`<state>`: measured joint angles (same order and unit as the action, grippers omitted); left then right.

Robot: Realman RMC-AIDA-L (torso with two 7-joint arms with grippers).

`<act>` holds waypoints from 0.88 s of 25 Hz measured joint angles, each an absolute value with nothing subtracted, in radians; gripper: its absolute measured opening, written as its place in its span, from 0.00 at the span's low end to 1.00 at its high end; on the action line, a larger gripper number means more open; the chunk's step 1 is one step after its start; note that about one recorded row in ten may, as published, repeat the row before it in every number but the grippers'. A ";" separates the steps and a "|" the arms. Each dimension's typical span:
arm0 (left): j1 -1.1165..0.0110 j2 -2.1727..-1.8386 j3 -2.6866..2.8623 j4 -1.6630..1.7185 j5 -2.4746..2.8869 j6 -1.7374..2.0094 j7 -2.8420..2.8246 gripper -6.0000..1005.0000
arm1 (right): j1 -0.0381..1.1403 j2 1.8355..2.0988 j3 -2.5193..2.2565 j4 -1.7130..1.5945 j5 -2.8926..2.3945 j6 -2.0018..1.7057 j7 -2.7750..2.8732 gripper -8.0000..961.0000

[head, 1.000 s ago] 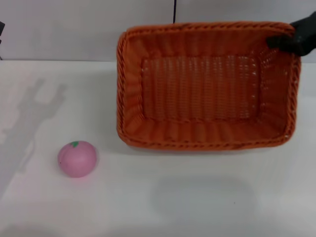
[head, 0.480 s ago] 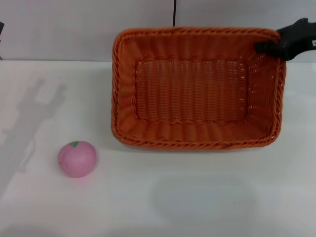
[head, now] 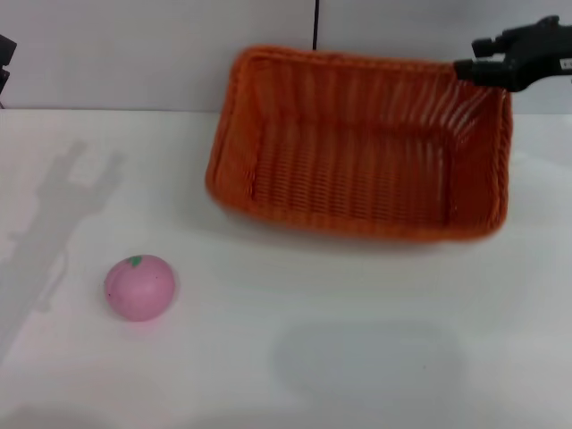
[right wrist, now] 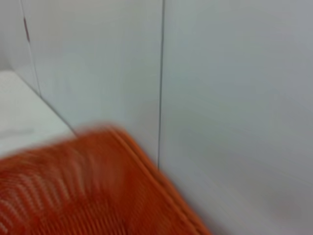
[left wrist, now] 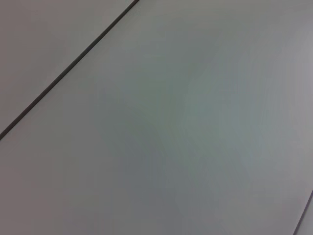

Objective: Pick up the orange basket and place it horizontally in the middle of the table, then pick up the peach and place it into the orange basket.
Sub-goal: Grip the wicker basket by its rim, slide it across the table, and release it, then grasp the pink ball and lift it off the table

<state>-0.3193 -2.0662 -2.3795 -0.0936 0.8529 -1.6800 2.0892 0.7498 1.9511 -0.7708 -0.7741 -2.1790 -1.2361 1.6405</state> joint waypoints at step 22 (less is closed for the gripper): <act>-0.274 -2.059 -2.260 -0.188 0.853 -1.707 2.089 0.78 | 0.265 2.075 -0.738 -0.770 -1.175 -1.591 1.190 0.56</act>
<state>-0.2738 -2.0588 -2.2597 -0.1885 0.8531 -1.7074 2.0889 0.2654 2.0754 -0.7382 -0.7695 -1.1745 -1.5909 1.1899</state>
